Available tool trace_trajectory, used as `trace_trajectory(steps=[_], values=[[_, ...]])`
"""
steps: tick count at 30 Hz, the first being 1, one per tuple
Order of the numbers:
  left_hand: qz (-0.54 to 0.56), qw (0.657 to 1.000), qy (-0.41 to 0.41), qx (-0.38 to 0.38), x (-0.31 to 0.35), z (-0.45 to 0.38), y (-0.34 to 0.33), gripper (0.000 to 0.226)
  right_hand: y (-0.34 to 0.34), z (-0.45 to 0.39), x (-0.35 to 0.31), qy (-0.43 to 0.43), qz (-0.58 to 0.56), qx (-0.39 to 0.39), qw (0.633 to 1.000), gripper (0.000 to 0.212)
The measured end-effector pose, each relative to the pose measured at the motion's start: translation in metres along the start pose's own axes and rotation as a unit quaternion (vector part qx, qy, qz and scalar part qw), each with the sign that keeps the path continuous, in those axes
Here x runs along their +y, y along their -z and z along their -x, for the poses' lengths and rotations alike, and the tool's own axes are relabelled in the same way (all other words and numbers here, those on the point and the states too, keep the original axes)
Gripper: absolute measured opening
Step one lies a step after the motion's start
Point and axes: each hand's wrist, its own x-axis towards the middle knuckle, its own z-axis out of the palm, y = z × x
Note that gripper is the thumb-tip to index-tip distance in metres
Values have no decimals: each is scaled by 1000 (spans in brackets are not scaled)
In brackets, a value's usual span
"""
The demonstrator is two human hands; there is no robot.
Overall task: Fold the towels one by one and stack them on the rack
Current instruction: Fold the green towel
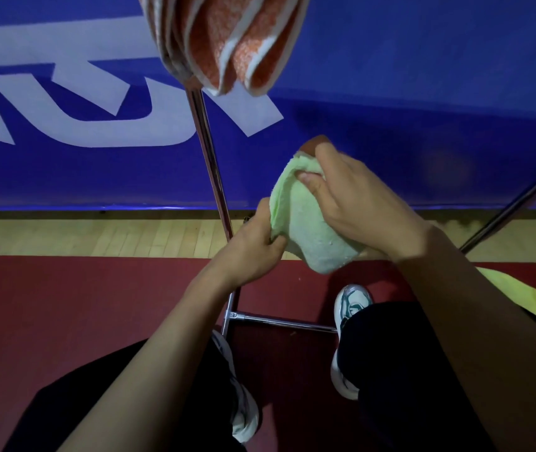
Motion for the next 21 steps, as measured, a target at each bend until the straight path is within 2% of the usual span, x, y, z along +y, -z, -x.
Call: trace_trajectory(steps=[4, 6, 9, 13, 15, 16, 18, 21], values=[[-31, 997, -43, -50, 0, -1, 4, 47, -1, 2, -1, 9, 32, -21, 999, 21], [-38, 996, -17, -77, 0, 1, 15, 50, 4, 3, 3, 6, 41, -32, 999, 22], [-27, 992, 22, -123, -2, 7, 27, 36, 10, 5, 3, -3, 17, -49, 999, 24], [127, 989, -35, -64, 15, 10, 22, 33, 9, 8, -4, 6, -35, -95, 995, 18], [154, 985, -69, -23, 23, 10, 18, 17, 7, 7, -6, 7, -53, -99, 994, 18], [156, 985, -77, -7, 25, 9, 18, 11, 7, 6, -4, 0, -62, -90, 994, 21], [162, 983, -84, 12, 28, 10, 19, 13, 10, 5, 1, -34, -92, -81, 992, 31], [233, 970, -58, 32, 31, 16, 26, 20, 24, 9, 17, -109, -163, -144, 970, 53]])
